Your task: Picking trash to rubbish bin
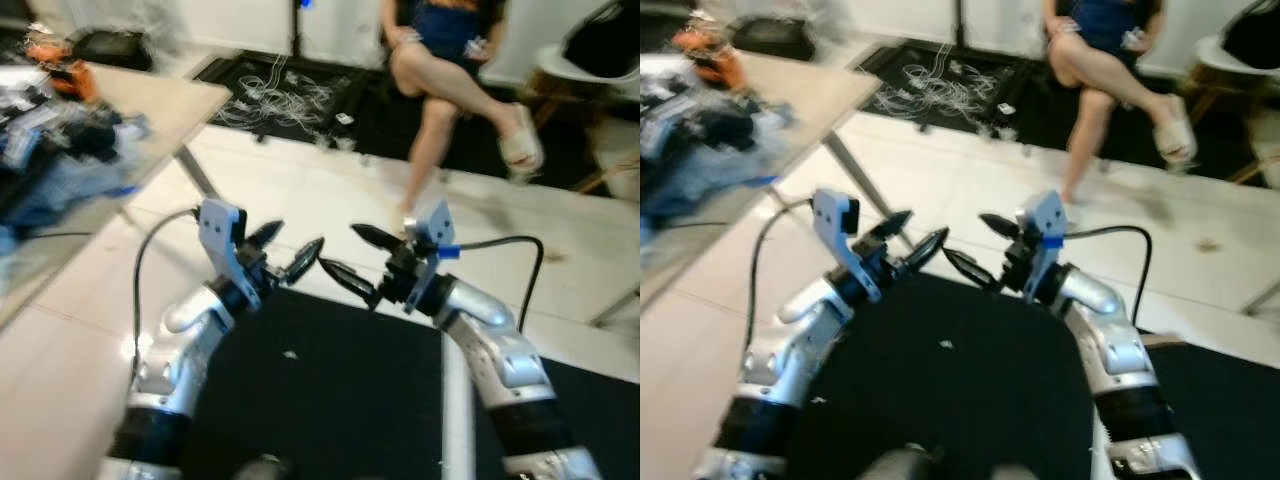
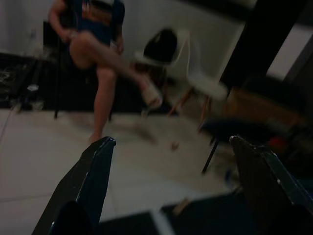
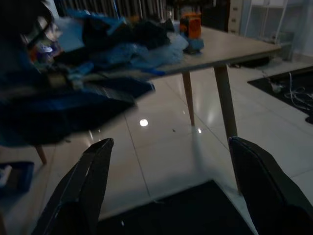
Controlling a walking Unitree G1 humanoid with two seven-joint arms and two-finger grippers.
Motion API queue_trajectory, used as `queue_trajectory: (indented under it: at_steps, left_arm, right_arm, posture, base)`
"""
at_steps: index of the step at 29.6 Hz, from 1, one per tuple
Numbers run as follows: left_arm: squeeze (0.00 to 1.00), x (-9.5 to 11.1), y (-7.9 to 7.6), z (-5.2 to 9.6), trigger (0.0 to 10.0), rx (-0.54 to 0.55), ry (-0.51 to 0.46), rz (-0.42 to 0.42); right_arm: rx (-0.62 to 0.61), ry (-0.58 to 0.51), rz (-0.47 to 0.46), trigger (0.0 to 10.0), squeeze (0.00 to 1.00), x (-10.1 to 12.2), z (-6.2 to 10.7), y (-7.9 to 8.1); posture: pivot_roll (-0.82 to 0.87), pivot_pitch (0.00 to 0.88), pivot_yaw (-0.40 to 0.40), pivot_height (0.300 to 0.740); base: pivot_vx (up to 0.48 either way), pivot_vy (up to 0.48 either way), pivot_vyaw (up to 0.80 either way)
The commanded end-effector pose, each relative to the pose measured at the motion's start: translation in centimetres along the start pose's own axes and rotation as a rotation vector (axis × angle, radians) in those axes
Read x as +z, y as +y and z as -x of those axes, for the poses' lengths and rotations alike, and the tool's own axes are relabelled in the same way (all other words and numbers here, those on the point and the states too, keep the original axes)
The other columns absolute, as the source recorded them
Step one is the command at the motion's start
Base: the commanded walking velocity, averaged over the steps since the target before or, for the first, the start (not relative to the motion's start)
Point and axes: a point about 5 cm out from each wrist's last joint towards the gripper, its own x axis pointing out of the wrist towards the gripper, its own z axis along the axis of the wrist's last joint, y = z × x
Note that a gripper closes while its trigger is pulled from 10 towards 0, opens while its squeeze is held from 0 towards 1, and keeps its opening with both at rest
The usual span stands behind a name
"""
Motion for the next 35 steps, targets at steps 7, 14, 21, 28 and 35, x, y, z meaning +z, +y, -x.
queue_trajectory:
  at_steps: [7,14,21,28,35]
  left_arm:
    - [0.0,-0.1,0.3,0.5,10.0,-0.002,-0.085,0.069]
    - [0.0,0.4,1.9,0.5,10.0,0.111,-0.203,0.137]
    - [0.0,0.4,2.3,0.5,10.0,0.138,-0.203,0.097]
    - [0.0,0.7,2.9,0.4,10.0,0.19,-0.223,0.07]
    - [0.0,0.4,3.1,0.1,10.0,0.217,-0.192,-0.003]
  right_arm:
    - [0.031,-0.016,-0.035,10.0,0.0,0.0,-0.4,0.2]
    - [0.011,-0.049,-0.105,10.0,0.0,-0.1,-0.3,-0.2]
    - [-0.003,-0.079,-0.166,10.0,0.0,-0.1,-0.5,-0.3]
    - [-0.005,-0.079,-0.167,10.0,0.0,-0.2,-0.5,-0.2]
    - [0.002,-0.065,-0.151,10.0,0.0,-0.3,-0.6,-0.2]
  posture:
    - [-0.07,0.0,-0.024,0.74]
    - [-0.07,0.0,-0.031,0.74]
    - [-0.07,0.0,-0.021,0.74]
    - [-0.07,0.0,-0.019,0.74]
    - [-0.07,0.0,-0.023,0.74]
  base:
    - [0.0,0.0,0.73]
    - [0.0,0.0,0.73]
    - [0.0,0.0,0.73]
    - [0.0,0.0,0.73]
    - [0.0,0.0,0.73]
